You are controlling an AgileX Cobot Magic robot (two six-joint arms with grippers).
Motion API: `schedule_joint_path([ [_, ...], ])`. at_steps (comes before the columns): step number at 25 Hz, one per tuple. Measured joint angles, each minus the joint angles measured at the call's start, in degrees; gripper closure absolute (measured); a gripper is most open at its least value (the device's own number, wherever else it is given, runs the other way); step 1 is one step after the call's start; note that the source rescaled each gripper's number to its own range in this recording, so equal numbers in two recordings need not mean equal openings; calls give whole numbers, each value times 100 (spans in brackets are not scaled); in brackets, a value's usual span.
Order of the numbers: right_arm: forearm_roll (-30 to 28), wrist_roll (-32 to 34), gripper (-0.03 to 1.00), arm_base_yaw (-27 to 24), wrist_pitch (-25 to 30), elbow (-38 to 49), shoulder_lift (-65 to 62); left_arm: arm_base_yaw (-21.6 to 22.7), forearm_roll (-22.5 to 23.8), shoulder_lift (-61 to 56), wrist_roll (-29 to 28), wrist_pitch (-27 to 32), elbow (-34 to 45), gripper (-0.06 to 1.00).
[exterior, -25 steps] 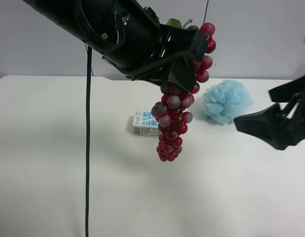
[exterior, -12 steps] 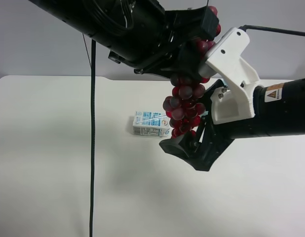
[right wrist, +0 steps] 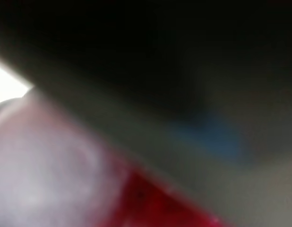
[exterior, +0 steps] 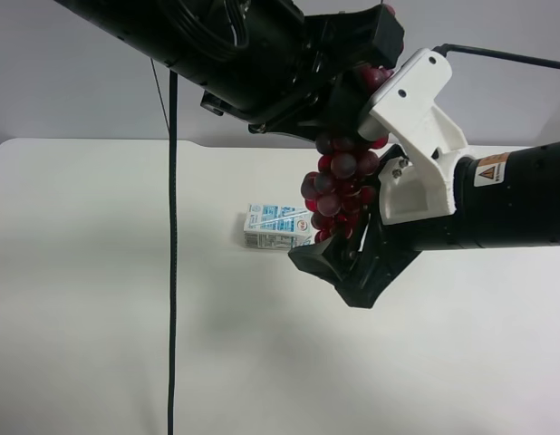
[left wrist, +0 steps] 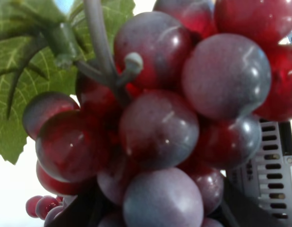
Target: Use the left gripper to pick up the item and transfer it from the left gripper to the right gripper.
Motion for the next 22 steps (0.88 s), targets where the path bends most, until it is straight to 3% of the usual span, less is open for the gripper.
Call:
schedule_joint_path([
  [2,0,0,35,0,-22,0,0,0,-30,0,0,-5,0,94],
  [4,0,0,58,0,-43,0,0,0,-49,0,0,-11,0,94],
  [6,0,0,91,0,-62,0,0,12,-56,0,0,-11,0,94],
  [7,0,0,96,0,-73,0,0,12,-56,0,0,-11,0,94],
  [15,0,0,96,0,-117,0,0,12,-50,0,398,-47,0,94],
  [16,0,0,96,0,-129,0,0,12,-50,0,429,-61,0,90],
  [17,0,0,96,0,-136,0,0,19,-24,0,437,-96,0,78],
  [20,24,42,96,0,-197,0,-24,106,200,0,371,-226,32,23],
  [22,57,62,96,-5,-197,0,-46,118,326,0,347,-291,47,5],
])
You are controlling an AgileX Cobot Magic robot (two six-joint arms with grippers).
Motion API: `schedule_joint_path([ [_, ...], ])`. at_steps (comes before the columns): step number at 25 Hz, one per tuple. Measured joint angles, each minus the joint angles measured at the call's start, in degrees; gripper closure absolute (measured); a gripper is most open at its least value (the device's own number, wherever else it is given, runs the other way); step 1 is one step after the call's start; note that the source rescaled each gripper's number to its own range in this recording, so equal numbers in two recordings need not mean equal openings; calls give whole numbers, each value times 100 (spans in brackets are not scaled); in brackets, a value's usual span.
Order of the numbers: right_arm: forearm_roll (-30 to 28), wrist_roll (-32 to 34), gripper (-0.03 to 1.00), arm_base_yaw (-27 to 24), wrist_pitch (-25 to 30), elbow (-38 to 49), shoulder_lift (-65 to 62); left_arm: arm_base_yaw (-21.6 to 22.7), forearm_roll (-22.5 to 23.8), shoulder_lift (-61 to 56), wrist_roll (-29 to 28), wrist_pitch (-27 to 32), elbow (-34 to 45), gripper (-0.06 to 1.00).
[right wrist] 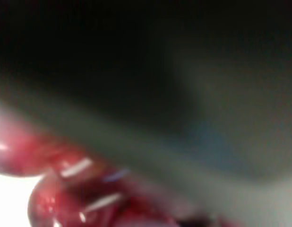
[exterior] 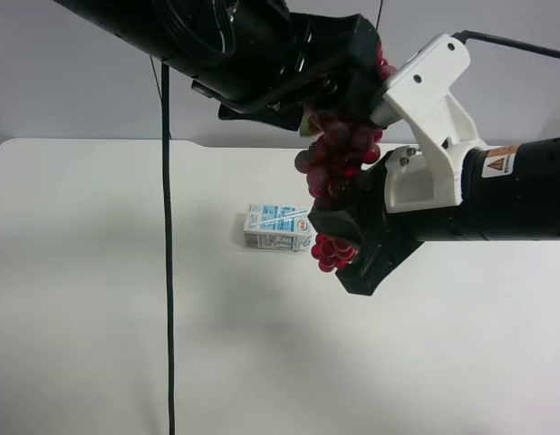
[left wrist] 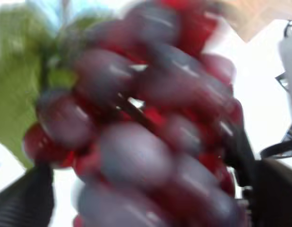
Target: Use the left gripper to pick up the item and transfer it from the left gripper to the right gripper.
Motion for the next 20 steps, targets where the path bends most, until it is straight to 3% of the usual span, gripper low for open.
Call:
schedule_joint_path([
  [3,12,2,96,0,0,0,-7,14,35,0,0,-7,0,-1],
  [13,20,-22,96,6,0,0,-1,78,341,-102,-18,-17,0,-4],
  [16,3,-22,96,6,43,0,14,260,262,-247,-8,-7,0,-5],
  [20,-10,-22,96,6,111,0,76,1121,294,-831,-22,456,-6,-5],
])
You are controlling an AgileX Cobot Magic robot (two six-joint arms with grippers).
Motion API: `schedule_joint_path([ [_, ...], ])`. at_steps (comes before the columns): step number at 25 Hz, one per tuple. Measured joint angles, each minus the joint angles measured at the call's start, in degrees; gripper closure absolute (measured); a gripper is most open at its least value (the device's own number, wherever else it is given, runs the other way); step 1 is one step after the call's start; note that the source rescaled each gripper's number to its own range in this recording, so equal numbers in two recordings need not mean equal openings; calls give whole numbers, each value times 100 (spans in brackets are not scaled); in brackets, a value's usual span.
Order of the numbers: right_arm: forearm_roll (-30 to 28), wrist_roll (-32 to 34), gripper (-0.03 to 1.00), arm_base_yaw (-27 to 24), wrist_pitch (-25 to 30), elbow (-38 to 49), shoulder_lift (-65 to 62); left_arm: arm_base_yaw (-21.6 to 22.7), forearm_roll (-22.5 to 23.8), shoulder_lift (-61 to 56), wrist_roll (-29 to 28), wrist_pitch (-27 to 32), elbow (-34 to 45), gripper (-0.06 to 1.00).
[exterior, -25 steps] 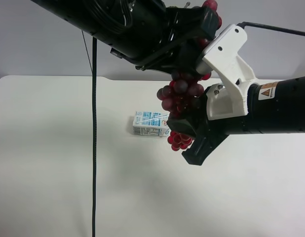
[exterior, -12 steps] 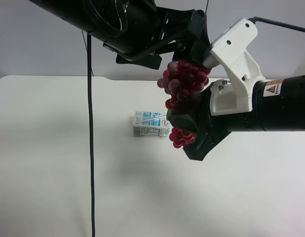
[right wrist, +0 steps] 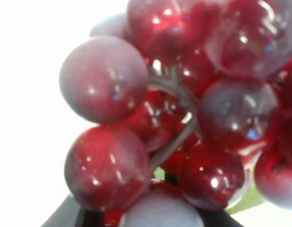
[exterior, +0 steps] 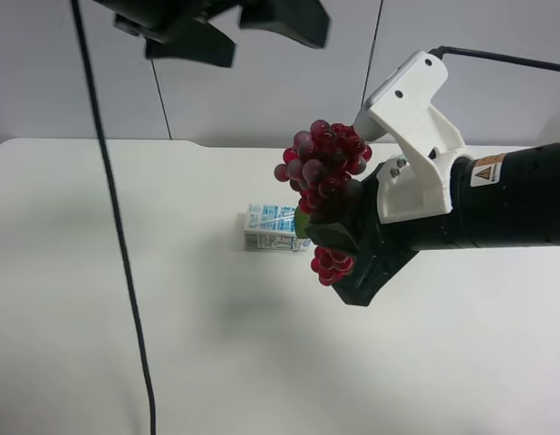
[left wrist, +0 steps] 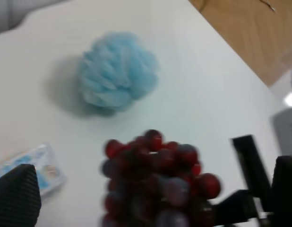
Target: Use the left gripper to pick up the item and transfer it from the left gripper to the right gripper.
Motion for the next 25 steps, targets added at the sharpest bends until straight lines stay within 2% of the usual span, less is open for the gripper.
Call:
schedule_joint_path([
  [6,-41,0,96,0,0,0,0,1070,611,-626,0,1288,0,-5],
  [10,-48,0,96,0,0,0,0,1516,1166,-1067,0,2138,0,-5],
  [13,-48,0,96,0,0,0,0,1629,1594,-1425,0,2613,71,-5],
  [16,-59,0,96,0,0,0,0,1645,1832,-1959,0,2731,547,-5],
  [25,-89,0,96,0,0,0,0,1645,1906,-4411,-213,2876,3003,-5],
])
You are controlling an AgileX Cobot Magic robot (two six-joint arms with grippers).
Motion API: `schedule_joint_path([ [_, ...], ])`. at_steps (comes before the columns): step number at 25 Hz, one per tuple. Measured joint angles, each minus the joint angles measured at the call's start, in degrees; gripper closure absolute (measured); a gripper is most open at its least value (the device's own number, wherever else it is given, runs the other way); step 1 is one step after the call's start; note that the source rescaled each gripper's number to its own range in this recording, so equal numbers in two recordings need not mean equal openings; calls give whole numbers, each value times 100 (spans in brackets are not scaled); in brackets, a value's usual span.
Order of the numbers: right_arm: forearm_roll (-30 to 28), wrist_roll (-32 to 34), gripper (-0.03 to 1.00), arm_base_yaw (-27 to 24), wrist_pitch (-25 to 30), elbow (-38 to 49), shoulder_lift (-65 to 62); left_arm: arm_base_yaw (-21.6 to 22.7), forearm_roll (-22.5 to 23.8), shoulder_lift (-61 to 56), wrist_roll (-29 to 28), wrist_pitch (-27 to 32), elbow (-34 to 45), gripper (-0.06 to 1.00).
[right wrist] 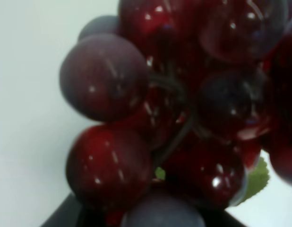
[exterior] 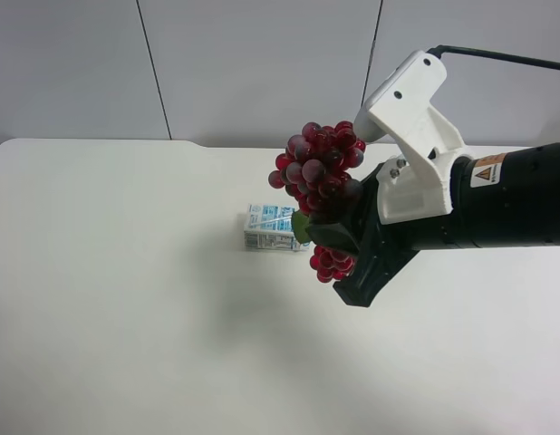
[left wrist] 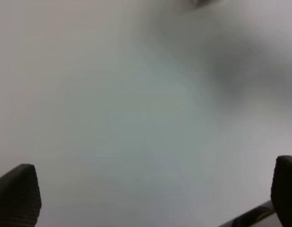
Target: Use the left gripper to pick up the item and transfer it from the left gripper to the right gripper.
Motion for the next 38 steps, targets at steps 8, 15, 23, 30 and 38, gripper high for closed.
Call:
schedule_joint_path([
  [8,0,0,96,0,0,0,0,0,114,-2277,-1,253,902,-5],
  [15,0,0,96,0,0,0,0,0,241,-3435,59,257,1211,-5],
  [23,0,389,96,0,153,0,0,0,281,-3488,105,-9,1397,-5],
  [30,-444,1251,96,0,948,0,0,0,286,-3488,105,-43,1397,-5],
  [38,-2970,4281,96,0,2264,-75,0,0,286,-3488,105,-43,1397,-5],
])
